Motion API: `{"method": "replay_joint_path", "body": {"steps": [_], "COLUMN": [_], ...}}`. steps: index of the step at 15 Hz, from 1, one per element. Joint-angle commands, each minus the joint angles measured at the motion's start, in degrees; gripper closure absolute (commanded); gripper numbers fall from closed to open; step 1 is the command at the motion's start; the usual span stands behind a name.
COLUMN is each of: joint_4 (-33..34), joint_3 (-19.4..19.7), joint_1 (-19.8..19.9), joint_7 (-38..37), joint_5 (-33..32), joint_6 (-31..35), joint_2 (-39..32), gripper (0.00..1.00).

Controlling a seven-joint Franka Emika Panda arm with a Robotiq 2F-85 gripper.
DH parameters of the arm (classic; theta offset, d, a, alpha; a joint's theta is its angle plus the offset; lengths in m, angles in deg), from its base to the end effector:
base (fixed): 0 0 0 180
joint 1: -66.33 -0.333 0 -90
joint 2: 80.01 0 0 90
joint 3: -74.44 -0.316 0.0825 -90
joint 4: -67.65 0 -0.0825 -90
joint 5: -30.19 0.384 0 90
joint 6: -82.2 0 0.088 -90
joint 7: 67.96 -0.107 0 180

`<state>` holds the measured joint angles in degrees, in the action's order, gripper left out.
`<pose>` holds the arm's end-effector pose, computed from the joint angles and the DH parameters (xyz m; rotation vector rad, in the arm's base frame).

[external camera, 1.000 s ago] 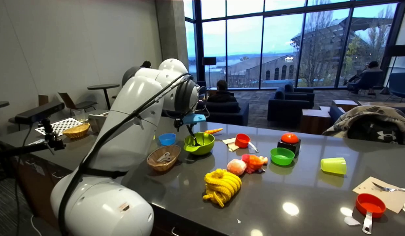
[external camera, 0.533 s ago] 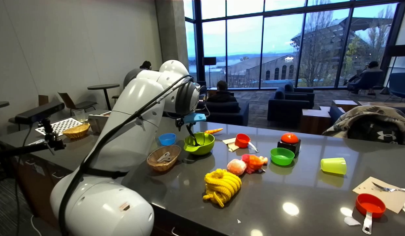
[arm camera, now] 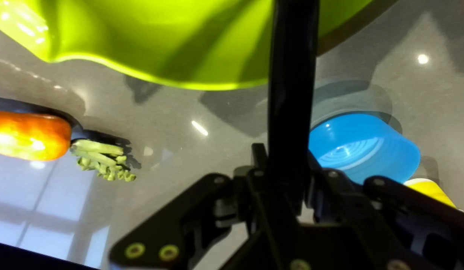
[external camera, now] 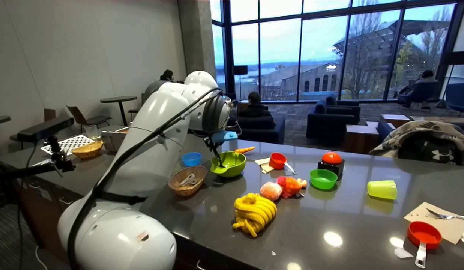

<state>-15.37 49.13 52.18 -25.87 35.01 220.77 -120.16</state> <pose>0.6198 0.4175 0.3373 -2.2751 -1.6050 -0.4704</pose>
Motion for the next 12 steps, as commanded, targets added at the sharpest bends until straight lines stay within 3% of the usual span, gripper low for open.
{"method": "replay_joint_path", "body": {"steps": [1, 7, 8, 12], "joint_4": [1.56, 1.3, 1.7, 1.84], "joint_3": [0.32, 0.39, 0.43, 0.04], "joint_1": [-0.35, -0.27, -0.4, -0.04], "joint_7": [-0.23, -1.67, -0.84, -1.09], "joint_5": [0.38, 0.61, 0.21, 0.0], "joint_6": [-1.11, -0.16, -0.14, 0.1], "joint_2": [-0.4, 1.04, -0.36, -0.17], "gripper": [0.94, 0.94, 0.77, 0.77]}}
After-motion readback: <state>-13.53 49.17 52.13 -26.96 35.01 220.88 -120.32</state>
